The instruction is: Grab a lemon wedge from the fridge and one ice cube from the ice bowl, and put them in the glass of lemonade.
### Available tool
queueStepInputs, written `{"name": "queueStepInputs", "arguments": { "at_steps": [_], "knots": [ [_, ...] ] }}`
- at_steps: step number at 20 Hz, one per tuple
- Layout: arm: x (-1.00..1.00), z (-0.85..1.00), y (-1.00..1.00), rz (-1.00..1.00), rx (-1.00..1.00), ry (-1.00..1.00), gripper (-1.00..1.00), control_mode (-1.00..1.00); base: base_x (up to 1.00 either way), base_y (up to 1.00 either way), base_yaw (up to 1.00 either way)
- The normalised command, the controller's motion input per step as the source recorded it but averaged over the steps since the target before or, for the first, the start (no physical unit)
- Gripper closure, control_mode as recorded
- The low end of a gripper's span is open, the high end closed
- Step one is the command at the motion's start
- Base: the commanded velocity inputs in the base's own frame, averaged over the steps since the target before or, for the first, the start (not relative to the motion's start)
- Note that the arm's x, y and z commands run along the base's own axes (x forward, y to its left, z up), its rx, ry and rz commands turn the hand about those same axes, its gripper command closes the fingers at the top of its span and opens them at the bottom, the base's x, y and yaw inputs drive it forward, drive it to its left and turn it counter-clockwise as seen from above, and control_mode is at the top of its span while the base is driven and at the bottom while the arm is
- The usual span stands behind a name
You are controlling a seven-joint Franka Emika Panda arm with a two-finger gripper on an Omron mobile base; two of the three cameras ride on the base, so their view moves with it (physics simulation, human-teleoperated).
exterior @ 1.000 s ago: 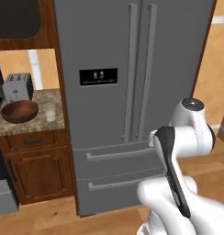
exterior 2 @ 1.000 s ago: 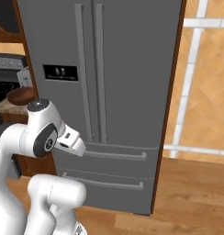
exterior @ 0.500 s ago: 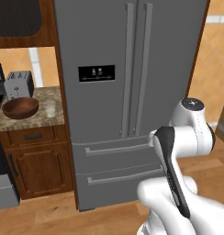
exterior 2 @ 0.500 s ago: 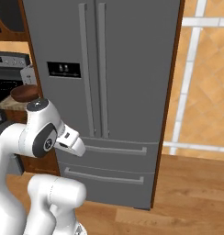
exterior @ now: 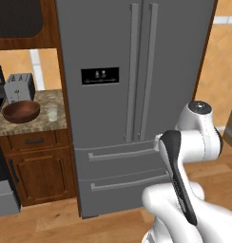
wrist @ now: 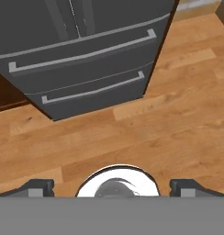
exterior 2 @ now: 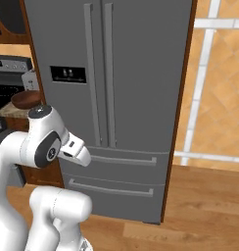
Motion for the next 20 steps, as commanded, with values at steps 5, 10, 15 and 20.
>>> {"name": "queueStepInputs", "arguments": {
  "at_steps": [5,10,15,20],
  "knots": [
    [-0.08,0.68,-0.01,0.10,0.06,-0.18,-1.00,-1.00,0.00,0.00,0.00],
    [0.01,1.00,-0.01,0.18,0.00,-0.20,-1.00,-1.00,0.00,0.00,0.00],
    [0.46,1.00,0.00,0.16,-0.03,-0.06,-1.00,-1.00,0.00,0.00,0.00],
    [0.87,0.66,0.01,0.01,-0.14,-0.03,-1.00,-1.00,0.00,0.00,0.00]
  ]
}}
